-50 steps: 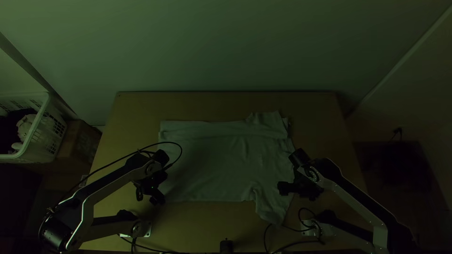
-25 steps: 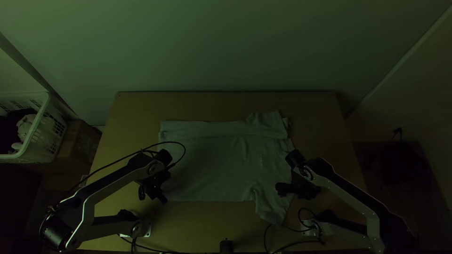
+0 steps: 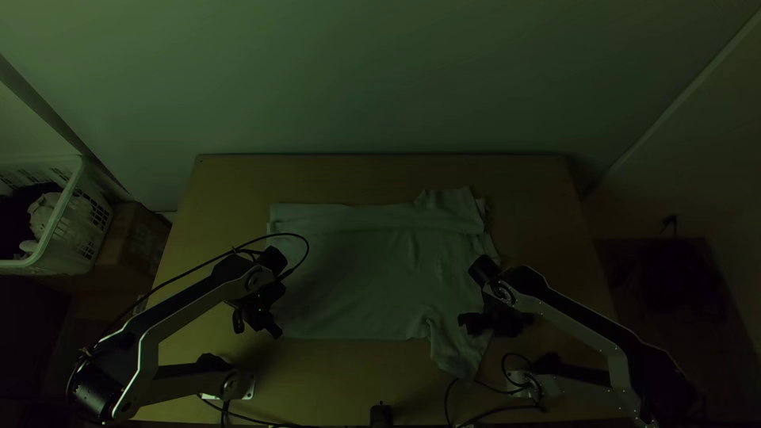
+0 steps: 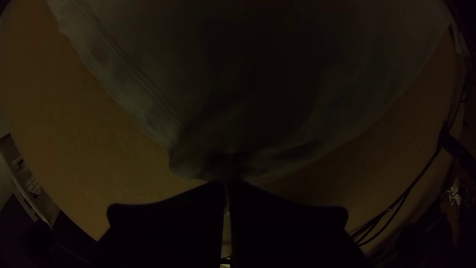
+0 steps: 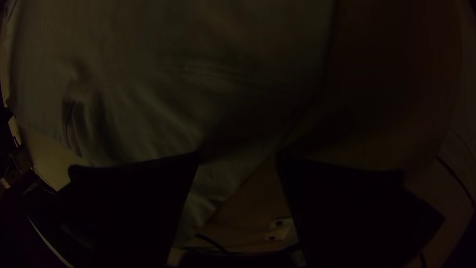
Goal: Fold the t-shirt
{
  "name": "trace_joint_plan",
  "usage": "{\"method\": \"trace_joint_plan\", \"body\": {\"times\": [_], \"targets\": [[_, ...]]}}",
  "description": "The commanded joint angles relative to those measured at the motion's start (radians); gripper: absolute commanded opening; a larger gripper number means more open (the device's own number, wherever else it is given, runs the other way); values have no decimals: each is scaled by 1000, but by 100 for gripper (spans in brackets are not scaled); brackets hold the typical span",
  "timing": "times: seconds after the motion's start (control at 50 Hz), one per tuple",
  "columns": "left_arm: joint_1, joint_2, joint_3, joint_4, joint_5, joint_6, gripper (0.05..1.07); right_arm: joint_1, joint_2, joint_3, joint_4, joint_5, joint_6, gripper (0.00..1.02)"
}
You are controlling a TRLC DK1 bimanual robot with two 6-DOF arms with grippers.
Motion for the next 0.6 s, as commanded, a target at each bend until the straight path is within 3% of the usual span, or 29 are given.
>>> {"method": "trace_joint_plan", "body": {"times": [0.0,0.36,0.58], "targets": [[10,-10,19,-5,-5,8,8,27,32,-42,83,29,10,2],[85,-33,56,0,7,26,8,41,-67,32,-2,36,10,3],[145,-49,97,6,27,44,8,-48,-99,101,-65,69,-33,3]]}}
